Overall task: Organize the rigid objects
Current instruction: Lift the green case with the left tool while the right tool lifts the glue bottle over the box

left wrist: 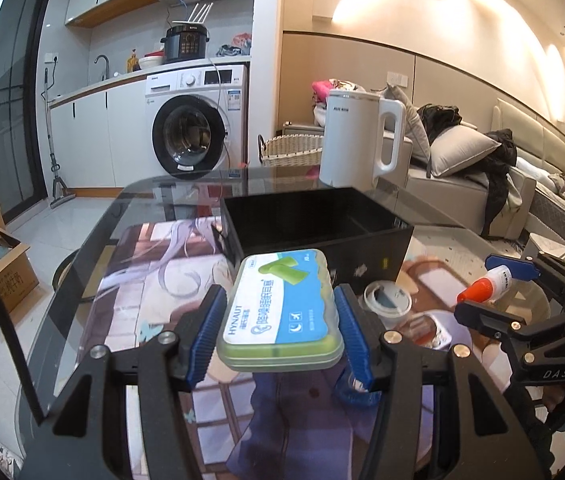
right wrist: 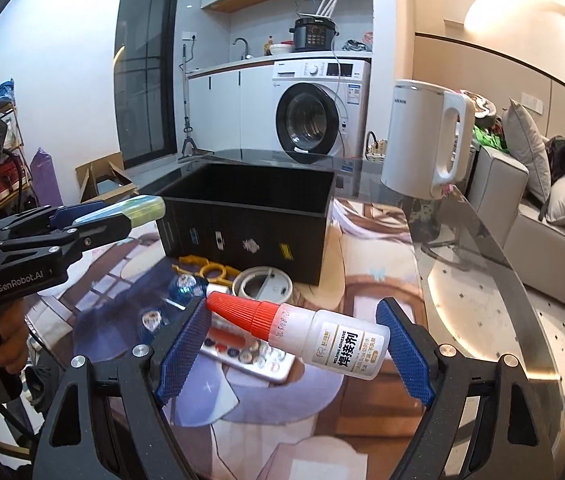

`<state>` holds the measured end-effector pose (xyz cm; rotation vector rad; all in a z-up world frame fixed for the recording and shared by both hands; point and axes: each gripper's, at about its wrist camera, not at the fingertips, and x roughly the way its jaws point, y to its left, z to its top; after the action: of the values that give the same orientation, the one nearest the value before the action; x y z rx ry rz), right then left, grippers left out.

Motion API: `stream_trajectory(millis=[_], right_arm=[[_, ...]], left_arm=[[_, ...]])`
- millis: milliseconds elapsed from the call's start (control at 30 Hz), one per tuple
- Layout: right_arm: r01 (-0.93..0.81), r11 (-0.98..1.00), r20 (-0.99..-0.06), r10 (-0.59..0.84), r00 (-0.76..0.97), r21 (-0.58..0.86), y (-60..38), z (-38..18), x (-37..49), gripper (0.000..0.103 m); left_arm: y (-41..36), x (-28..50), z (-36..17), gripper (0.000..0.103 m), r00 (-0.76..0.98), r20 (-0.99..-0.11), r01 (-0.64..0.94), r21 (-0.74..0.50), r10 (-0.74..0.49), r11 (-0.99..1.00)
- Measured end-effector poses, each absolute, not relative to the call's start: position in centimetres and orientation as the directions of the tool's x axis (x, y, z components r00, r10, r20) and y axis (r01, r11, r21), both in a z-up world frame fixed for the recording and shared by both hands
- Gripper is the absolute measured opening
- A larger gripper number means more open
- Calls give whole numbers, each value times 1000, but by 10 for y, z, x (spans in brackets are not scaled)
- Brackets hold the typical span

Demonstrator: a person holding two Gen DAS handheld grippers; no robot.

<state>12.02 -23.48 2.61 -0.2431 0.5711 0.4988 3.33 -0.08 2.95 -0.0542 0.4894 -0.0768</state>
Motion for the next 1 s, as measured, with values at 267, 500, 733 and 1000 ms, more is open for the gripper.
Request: stream_trajectory(millis=[267,500,733,1000], right_arm=[[-540,837,-550,410,728,-90,-229,45,135,86],[-558,825,-541,432,721,-85,-223,60,156,86],[-572,815,-538,444,717,-90,-213,70,174,86],[-584,806,-529,457,715,-93,-203,76,195,86]], left_arm=[[-4,48,43,55,897,-434,52,-73,-79,996],[-6,63,52,55,905,-419,47,-65,-70,997],[-4,81,62,55,913,-402,38,-69,-62,997],[-1,94,68,55,920,-387,34,-61,-55,998]])
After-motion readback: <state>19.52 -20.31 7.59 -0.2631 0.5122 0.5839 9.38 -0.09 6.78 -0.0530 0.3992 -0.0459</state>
